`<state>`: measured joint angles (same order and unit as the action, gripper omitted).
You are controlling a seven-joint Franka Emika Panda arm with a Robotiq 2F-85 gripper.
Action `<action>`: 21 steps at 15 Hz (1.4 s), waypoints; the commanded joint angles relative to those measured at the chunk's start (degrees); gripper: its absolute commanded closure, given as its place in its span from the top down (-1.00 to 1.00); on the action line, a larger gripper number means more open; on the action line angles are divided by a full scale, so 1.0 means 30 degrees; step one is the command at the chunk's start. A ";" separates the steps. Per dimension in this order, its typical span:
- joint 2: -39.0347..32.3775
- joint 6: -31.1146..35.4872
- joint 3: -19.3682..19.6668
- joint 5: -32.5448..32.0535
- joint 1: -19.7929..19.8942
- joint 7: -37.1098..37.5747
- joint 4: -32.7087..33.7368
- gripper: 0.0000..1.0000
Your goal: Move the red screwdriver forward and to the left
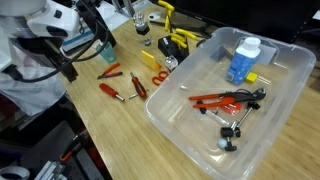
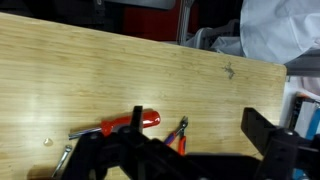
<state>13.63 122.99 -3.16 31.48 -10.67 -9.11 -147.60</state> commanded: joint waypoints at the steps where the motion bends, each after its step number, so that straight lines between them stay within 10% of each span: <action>1: -0.0195 0.0050 -0.0175 0.0152 0.0176 -0.0104 0.0060 1.00; 21: -0.4396 0.2647 -0.0359 0.3477 0.0902 0.4964 0.0466 1.00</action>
<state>0.42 131.02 -3.16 41.99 -9.09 5.75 -146.23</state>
